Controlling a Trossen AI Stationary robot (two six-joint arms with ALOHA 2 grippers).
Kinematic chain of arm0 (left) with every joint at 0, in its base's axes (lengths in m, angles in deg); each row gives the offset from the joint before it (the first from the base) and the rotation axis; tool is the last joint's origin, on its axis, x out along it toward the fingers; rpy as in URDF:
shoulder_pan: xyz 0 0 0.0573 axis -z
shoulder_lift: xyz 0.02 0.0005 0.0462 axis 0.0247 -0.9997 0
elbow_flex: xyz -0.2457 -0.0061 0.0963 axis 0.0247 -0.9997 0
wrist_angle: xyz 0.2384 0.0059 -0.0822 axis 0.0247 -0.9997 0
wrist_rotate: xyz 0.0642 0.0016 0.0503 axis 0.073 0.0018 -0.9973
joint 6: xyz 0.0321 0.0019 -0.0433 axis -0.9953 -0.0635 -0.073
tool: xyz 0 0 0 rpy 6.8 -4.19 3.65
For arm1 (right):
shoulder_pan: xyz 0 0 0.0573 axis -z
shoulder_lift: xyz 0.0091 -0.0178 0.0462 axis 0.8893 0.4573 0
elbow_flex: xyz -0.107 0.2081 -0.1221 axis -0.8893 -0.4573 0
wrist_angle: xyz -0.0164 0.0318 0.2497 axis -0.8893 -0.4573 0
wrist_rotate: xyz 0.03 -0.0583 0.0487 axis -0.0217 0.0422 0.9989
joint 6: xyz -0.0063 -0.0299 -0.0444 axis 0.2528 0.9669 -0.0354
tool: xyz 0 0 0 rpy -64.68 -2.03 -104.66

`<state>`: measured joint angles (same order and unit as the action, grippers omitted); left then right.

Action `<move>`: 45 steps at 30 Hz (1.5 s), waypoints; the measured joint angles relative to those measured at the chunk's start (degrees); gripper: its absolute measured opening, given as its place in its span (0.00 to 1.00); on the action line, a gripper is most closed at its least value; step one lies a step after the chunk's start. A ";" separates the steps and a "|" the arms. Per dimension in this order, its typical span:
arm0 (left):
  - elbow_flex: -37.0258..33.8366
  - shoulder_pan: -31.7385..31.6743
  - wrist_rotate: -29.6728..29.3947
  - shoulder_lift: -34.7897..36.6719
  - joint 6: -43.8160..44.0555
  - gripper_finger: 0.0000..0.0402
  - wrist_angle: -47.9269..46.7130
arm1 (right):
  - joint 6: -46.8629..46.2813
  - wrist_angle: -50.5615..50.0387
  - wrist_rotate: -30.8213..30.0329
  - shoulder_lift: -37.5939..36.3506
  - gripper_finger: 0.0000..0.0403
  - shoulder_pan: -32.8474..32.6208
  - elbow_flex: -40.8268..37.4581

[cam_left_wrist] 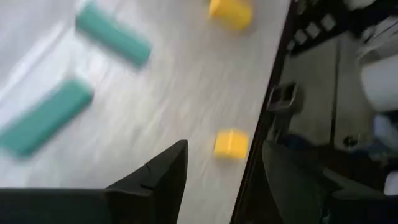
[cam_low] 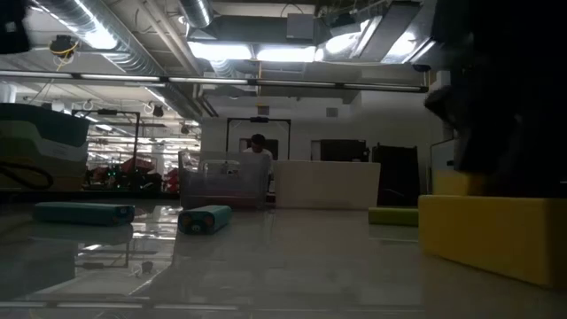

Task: Sort blocks
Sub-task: Put the yellow block into the blue bin

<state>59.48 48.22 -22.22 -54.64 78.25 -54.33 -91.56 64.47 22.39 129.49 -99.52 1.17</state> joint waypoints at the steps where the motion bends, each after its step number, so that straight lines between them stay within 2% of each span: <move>1: 0.00 -0.37 -1.39 0.00 -1.71 0.49 1.28 | 0.92 -0.61 -0.76 -0.14 0.32 0.00 0.86; 4: 0.00 -1.95 -6.07 0.00 -4.80 0.49 4.53 | 4.54 -3.53 -5.12 -0.27 0.35 0.00 4.42; 8: 0.00 -4.93 -12.88 0.00 -2.46 0.49 7.27 | 11.40 -5.71 -14.15 -0.31 0.38 0.08 9.87; 11: 0.00 -7.46 -16.03 -0.04 -0.90 0.49 7.97 | 17.31 -4.15 -19.01 -0.31 0.36 0.94 12.62; 14: 0.00 -10.07 -16.96 -1.08 -1.46 0.49 9.01 | 21.39 -1.33 -21.16 -0.31 0.33 2.62 14.05; 22: 0.00 -15.01 -16.92 -7.14 -8.52 0.49 21.14 | 24.29 4.43 -20.89 -0.31 0.38 8.76 14.27; 32: 0.00 -18.96 -16.91 -9.14 -8.32 0.49 21.66 | 24.32 5.55 -15.53 -0.31 0.34 12.16 14.26; 38: 0.00 -19.61 -16.37 -9.16 -9.42 0.49 26.72 | 24.35 7.17 -15.93 -0.31 0.38 12.15 14.26; 45: 0.00 -19.72 -16.17 -9.16 -11.76 0.49 29.80 | 24.37 7.69 -15.92 -0.31 0.35 12.13 14.26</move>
<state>59.48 28.50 -38.39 -63.80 66.49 -24.53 -67.18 72.16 6.46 129.18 -87.39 15.43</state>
